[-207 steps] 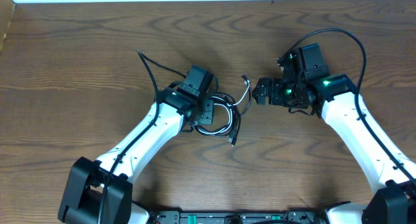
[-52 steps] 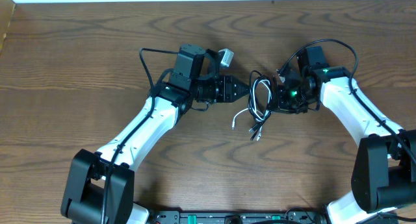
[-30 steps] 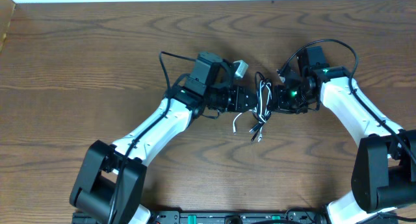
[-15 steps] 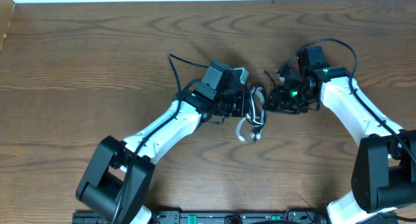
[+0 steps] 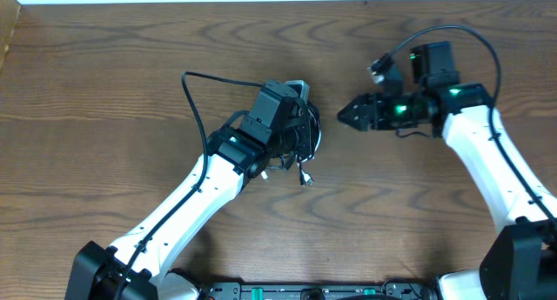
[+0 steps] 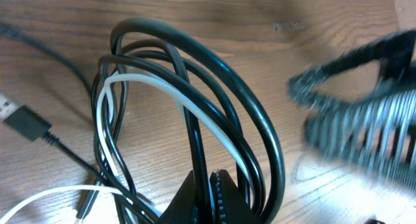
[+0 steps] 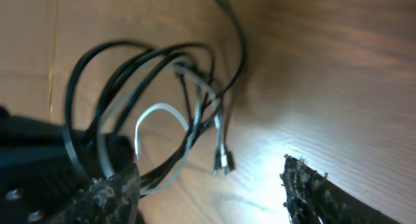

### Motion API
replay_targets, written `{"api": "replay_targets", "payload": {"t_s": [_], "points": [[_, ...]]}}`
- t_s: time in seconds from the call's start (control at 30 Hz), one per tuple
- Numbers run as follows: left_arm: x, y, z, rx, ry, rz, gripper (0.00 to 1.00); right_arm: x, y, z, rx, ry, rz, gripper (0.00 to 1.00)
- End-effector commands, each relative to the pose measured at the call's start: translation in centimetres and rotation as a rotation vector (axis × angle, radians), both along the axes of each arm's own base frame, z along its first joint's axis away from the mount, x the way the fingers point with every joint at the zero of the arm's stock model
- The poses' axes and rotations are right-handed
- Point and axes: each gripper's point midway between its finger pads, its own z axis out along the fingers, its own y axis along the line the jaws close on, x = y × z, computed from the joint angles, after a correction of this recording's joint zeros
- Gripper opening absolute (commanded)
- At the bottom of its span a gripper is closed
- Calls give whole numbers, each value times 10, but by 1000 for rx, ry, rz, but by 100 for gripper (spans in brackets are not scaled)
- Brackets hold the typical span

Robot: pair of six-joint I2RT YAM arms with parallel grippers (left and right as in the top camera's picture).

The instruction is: Untangle cables

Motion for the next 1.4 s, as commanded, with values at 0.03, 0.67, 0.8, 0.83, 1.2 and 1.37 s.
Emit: {"api": "replay_targets", "payload": {"t_s": [0.03, 0.67, 0.8, 0.83, 1.2, 1.37], "points": [[4, 2, 11, -3, -43, -3, 8, -11, 31, 7, 56, -7, 87, 66], [-2, 5, 3, 18, -10, -3, 8, 0, 46, 18, 134, -11, 57, 57], [-2, 5, 3, 18, -10, -3, 8, 0, 54, 7, 106, 14, 43, 55], [-2, 5, 3, 18, -10, -3, 7, 0, 58, 6, 109, 16, 46, 54], [0, 7, 3, 25, -18, -3, 7, 12, 33, -30, -98, 113, -199, 16], [9, 15, 16, 10, -53, 23, 8, 12, 4, -50, -249, 129, -304, 3]]}}
